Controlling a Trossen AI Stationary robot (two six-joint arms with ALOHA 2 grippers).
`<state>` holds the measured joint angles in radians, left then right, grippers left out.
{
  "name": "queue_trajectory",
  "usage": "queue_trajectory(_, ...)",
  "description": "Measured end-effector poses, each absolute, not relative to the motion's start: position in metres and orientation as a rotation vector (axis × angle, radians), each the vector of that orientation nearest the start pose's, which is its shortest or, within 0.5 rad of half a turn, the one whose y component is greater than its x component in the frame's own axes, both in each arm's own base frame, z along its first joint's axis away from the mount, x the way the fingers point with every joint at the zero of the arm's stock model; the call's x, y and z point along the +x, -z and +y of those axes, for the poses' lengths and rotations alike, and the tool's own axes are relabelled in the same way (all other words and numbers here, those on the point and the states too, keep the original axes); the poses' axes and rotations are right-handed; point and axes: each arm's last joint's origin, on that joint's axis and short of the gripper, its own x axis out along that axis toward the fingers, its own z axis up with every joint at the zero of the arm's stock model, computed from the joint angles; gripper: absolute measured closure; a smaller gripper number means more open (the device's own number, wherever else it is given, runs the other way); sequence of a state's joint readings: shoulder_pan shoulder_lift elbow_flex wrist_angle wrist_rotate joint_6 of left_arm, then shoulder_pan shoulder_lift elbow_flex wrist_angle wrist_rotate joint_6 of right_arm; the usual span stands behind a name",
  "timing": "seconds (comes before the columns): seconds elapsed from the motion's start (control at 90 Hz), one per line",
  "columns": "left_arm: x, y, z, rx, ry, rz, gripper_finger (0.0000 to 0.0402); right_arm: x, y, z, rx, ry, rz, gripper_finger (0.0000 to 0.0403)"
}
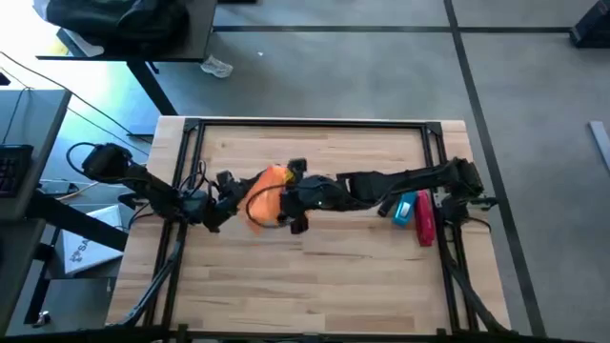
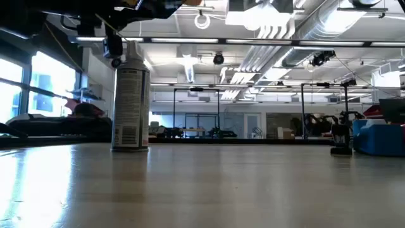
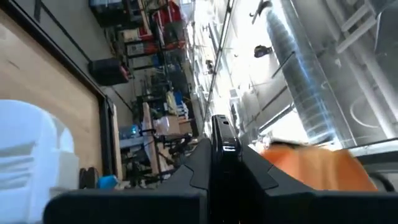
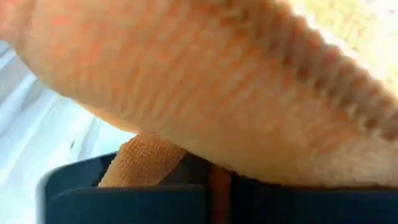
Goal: Apply microfiber cloth
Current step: Wipe the black cellphone with a microfiber cloth
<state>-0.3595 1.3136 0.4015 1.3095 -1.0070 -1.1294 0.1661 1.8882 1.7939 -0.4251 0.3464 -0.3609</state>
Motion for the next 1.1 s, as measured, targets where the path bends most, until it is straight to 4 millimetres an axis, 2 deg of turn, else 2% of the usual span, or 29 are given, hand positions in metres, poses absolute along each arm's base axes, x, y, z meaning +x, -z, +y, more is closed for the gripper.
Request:
queue_trajectory(0.111, 0.222, -0.235, -0.054, -1.329, -0.41, -0.668, 0.0387, 0.424, -0.342, 0.07, -0.437, -0.052, 0.572, 0.0403)
queue_trajectory(0.178, 0.222, -0.234, -0.053, -1.322, -0.404, -0.664, 0.0387, 0.421, -0.34, 0.073, -0.423, -0.069, 0.6, 0.0403)
queue_trajectory(0.4, 0.223, -0.235, -0.052, -1.328, -0.381, -0.666, 0.0387, 0.416, -0.352, 0.05, -0.368, 0.274, 0.584, 0.0403)
queue_trajectory(0.567, 0.223, -0.236, -0.049, -1.329, -0.366, -0.673, 0.0387, 0.421, -0.352, 0.039, -0.362, 0.352, 0.557, 0.0403)
queue_trajectory(0.7, 0.223, -0.236, -0.049, -1.328, -0.372, -0.676, 0.0387, 0.425, -0.351, 0.034, -0.348, 0.248, 0.537, 0.0403)
queue_trajectory(0.789, 0.224, -0.236, -0.048, -1.328, -0.359, -0.671, 0.0387, 0.426, -0.349, 0.039, -0.364, 0.076, 0.532, 0.0403)
queue_trajectory(0.856, 0.224, -0.236, -0.048, -1.328, -0.355, -0.67, 0.0387, 0.425, -0.347, 0.045, -0.377, 0.01, 0.544, 0.0403)
queue_trajectory(1.1, 0.223, -0.238, -0.047, -1.339, -0.355, -0.693, 0.0387, 0.405, -0.355, 0.054, -0.434, 0.123, 0.637, 0.0403)
